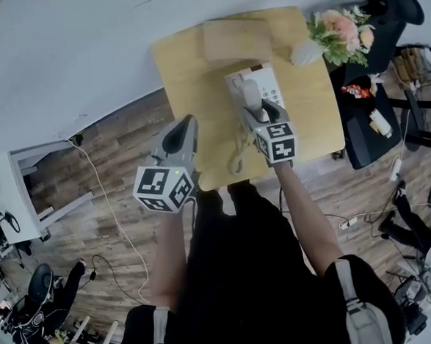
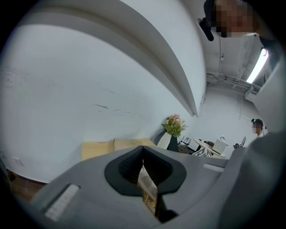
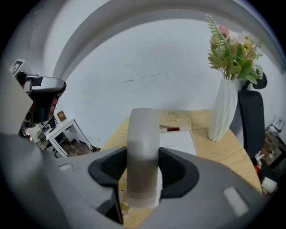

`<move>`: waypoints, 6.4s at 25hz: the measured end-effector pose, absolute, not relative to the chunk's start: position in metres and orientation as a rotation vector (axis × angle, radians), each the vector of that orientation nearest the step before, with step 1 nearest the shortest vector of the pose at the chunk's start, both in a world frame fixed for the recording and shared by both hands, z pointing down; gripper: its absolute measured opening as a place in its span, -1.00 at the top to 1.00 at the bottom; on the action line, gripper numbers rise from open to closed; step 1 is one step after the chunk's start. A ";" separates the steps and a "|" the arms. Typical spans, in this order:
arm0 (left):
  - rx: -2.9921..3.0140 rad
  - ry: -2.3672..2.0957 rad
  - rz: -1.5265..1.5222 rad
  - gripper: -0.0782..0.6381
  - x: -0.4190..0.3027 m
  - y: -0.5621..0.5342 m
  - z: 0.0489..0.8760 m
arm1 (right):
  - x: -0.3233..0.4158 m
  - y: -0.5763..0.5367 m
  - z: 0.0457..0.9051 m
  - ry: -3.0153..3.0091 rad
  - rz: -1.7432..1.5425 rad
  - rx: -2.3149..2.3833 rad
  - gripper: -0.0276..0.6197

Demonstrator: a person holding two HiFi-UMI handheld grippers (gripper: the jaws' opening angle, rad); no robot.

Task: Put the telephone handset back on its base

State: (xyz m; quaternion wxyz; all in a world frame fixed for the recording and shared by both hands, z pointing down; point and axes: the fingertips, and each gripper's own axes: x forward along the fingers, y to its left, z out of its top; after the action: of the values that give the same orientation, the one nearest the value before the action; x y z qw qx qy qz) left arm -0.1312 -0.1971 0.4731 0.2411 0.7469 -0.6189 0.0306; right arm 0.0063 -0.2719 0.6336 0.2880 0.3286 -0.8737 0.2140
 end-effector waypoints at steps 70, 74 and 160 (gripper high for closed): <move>1.964 -1.807 0.065 0.76 -0.164 -0.163 0.459 | -0.026 -0.297 0.664 -2.224 0.567 0.957 0.24; 1.978 -1.802 0.064 0.76 -0.164 -0.160 0.455 | -0.025 -0.296 0.659 -2.227 0.561 0.976 0.24; 2.607 -1.125 -0.013 0.76 -0.082 -0.054 0.376 | 0.024 -0.054 0.385 -2.554 0.349 1.595 0.91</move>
State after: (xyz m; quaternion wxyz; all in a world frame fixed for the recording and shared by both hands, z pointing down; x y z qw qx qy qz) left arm -0.0825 -0.0545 0.3764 0.1506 0.9077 -0.3916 -0.0044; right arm 0.0236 -0.0540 0.3855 0.0551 0.5252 -0.8413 0.1150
